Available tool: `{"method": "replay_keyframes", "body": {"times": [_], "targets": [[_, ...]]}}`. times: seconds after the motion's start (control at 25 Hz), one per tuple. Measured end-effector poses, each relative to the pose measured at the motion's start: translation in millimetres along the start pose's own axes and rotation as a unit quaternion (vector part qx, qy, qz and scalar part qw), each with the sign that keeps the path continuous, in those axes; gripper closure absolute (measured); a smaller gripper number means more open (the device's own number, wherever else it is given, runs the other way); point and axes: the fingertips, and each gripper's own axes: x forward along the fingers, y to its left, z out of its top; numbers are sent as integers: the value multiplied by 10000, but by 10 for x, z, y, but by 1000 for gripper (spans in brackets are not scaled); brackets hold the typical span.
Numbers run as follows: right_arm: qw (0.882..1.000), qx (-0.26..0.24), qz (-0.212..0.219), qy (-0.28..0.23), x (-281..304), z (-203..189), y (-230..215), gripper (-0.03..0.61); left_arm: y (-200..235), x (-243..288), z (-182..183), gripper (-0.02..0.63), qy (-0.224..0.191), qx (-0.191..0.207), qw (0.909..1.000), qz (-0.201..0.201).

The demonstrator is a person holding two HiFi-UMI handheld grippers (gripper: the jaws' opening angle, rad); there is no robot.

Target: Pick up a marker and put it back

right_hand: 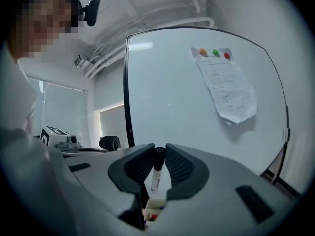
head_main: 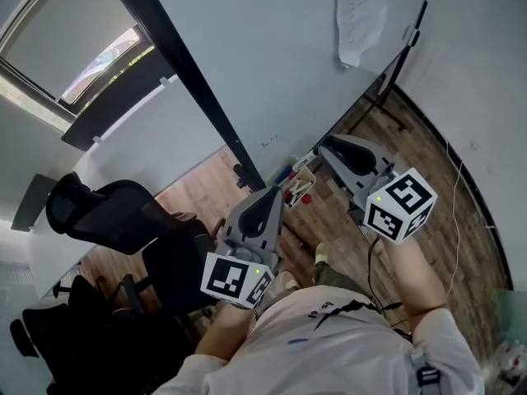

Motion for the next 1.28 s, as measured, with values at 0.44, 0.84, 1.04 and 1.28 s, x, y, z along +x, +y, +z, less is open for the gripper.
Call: {"method": "replay_keyframes", "body": {"times": [0.44,0.84,1.04,1.28], "targets": [[9976,527,166,410,458,-886,-175,498,206,8,-414,603,407,-180,9985,320],[9934,595,221,956,744,-1605,-283,497,317,33,-680,603,705,-298,9954,578],[9895,696,309,1225,822,-1875,-353,497,349,55,-729,603,759,-334,9943,672],[9858,727,323,1479,861,-2081,-460,497,359,114,-761,603,791,-362,9937,702]]}}
